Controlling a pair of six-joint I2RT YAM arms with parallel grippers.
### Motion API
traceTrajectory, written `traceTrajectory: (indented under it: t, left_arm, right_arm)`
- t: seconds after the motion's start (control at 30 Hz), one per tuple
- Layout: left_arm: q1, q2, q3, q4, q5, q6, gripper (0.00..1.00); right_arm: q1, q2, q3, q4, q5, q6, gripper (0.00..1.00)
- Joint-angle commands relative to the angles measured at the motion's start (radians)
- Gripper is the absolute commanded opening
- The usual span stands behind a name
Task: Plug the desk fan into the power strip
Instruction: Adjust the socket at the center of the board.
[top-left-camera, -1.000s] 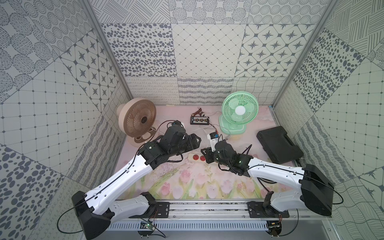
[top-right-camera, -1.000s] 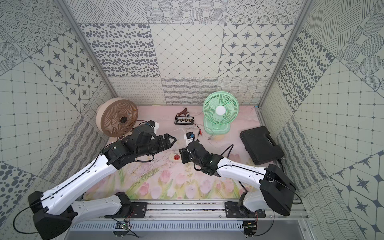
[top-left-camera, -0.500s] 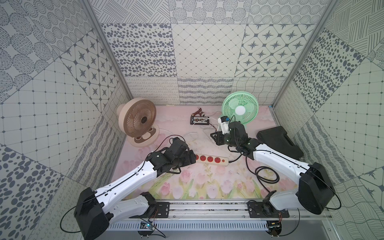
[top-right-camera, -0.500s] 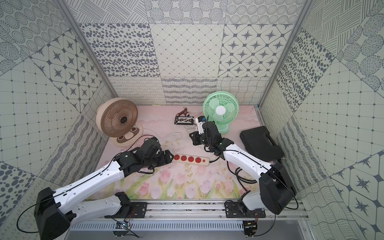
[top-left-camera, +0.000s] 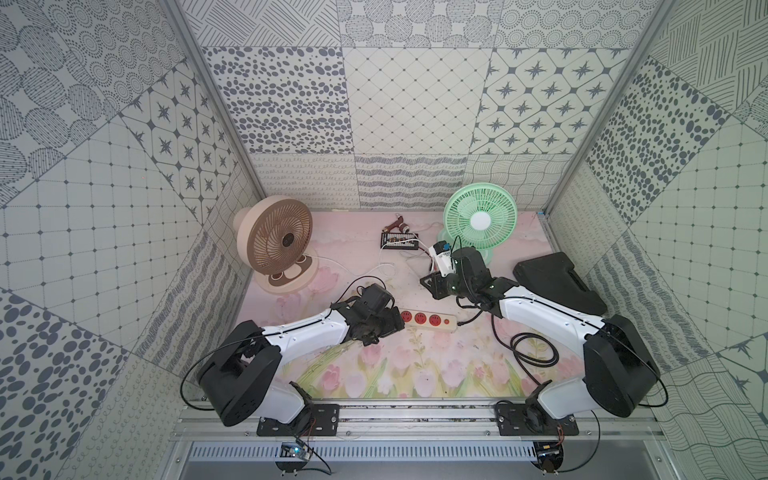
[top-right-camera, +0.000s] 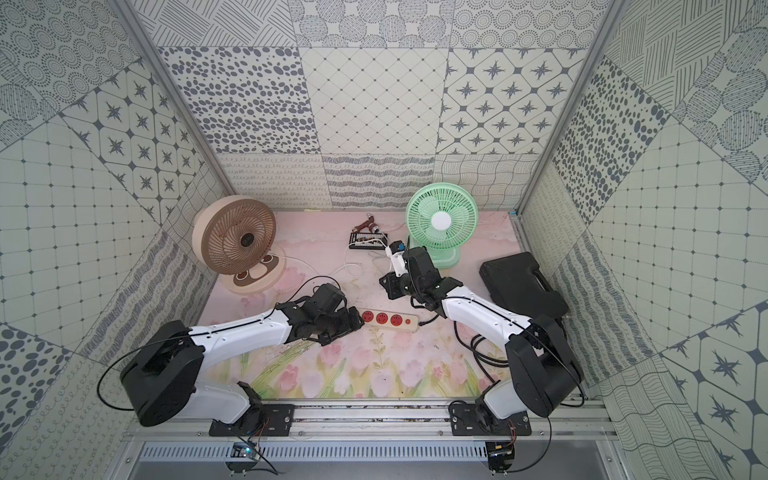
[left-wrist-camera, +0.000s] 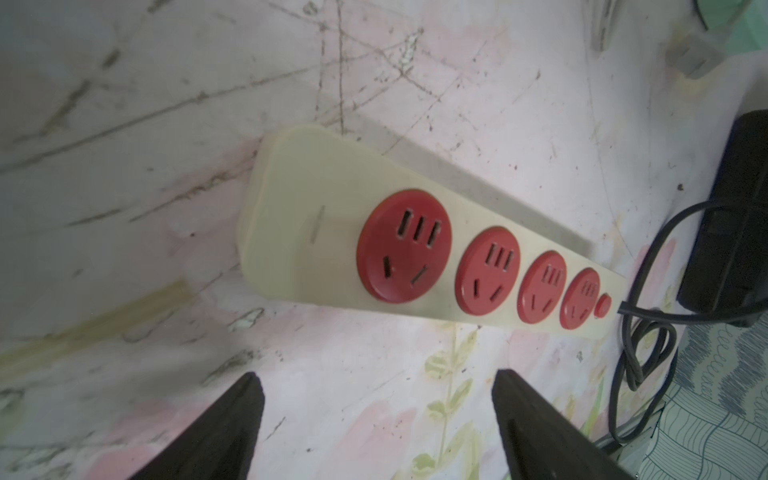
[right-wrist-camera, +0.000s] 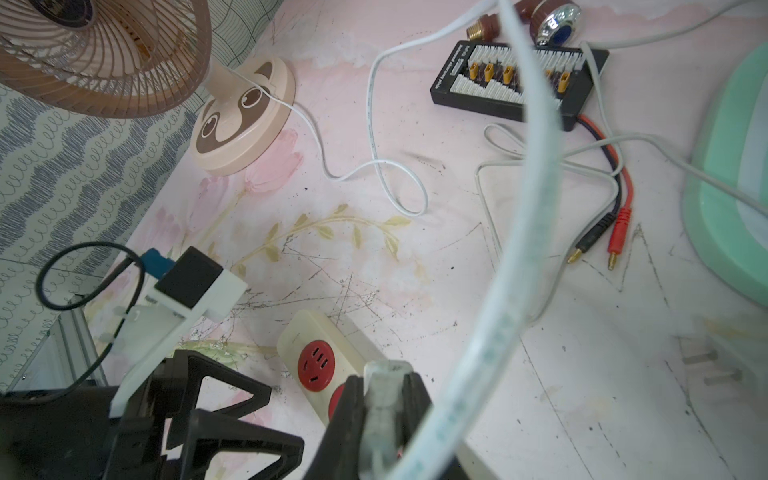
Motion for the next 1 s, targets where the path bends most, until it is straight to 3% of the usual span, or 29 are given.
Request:
traceTrajectory:
  t: [0.0,0.27,0.57,0.73,0.97]
  left_arm:
    - [0.037,0.113,0.043,0.212,0.083,-0.045,0.9]
    - [0.105,0.146,0.104,0.268,0.005,0.003,0.9]
    - [0.197,0.238,0.227,0.342,0.059,0.105,0.88]
    - [0.21,0.126,0.216,0.213,0.022,0.155,0.88]
    - [0.21,-0.163,0.088,0.043,-0.039,0.219,0.92]
  right_arm:
    - [-0.003,-0.027,-0.014,0.021,0.009,-0.045,0.0]
    - [-0.003,-0.043,-0.029,0.021,0.018,-0.061,0.0]
    - [-0.003,-0.039,-0.043,0.052,0.0,-0.067,0.0]
    - [0.001,-0.037,-0.049,0.075,-0.015,-0.069,0.0]
    - [0.074,-0.058,-0.069,0.132,0.102,-0.093,0.0]
